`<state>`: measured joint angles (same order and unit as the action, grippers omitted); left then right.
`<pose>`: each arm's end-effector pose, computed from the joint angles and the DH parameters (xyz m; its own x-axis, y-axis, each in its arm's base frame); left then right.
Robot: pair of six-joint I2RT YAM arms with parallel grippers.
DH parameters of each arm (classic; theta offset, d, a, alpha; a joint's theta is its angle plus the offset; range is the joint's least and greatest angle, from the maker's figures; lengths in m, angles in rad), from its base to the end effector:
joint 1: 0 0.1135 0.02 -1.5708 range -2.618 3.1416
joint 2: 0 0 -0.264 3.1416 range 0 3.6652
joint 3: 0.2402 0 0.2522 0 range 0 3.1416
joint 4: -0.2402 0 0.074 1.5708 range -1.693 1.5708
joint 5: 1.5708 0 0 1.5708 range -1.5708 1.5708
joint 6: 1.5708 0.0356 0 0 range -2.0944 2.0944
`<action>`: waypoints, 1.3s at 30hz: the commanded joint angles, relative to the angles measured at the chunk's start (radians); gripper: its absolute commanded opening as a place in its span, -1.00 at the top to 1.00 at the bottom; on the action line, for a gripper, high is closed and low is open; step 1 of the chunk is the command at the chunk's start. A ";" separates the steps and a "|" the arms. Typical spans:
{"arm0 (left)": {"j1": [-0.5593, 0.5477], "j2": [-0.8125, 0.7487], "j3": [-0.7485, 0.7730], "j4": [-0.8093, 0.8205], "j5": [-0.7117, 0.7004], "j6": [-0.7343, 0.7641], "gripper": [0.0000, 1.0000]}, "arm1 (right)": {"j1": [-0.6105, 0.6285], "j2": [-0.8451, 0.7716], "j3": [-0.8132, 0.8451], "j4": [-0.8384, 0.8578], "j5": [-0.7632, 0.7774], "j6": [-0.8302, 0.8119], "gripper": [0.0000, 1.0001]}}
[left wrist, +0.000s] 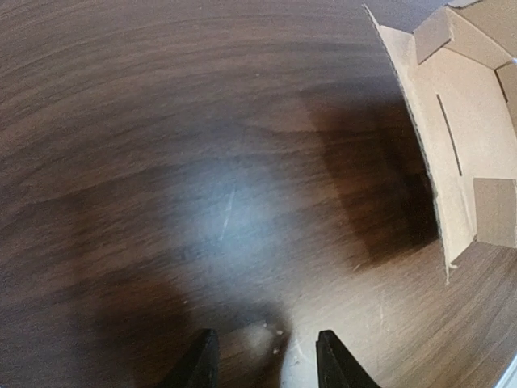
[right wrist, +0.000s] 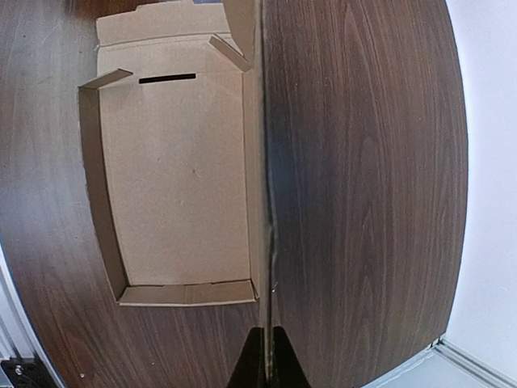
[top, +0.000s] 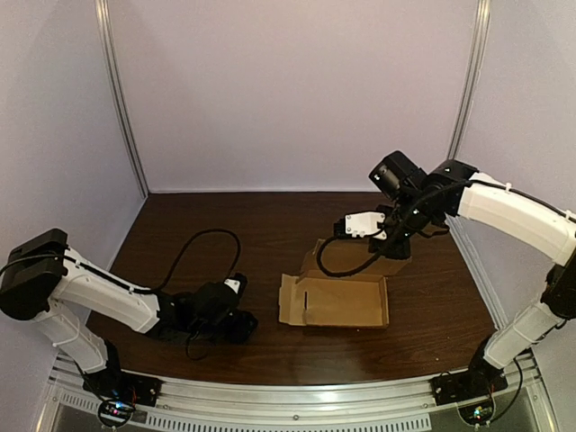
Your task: Fold the paper box
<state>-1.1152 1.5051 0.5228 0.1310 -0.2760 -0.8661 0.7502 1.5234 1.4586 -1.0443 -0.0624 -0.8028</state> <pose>0.1231 -0.2291 0.1251 -0.8124 -0.0078 -0.5830 0.2564 0.8932 -0.3693 0.2213 0.2093 0.3232 0.0491 -0.9356 -0.3496 -0.9579 0.0550 -0.2816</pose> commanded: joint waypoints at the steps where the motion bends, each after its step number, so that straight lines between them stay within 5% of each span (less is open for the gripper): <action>1: 0.004 0.056 0.001 0.203 -0.001 -0.011 0.11 | 0.003 -0.090 -0.067 0.030 -0.006 0.123 1.00; 29: 0.117 0.256 0.027 0.815 0.273 -0.103 -0.02 | 0.003 -0.233 -0.142 0.032 -0.088 0.174 1.00; 39: 0.150 0.485 0.018 1.261 0.491 -0.360 -0.03 | 0.003 -0.230 -0.147 0.057 -0.034 0.186 1.00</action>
<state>-0.9745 1.9236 0.5388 1.1191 0.1081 -1.0962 0.7509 1.3109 1.3216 -1.0195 -0.1291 -0.6415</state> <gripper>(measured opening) 0.516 0.007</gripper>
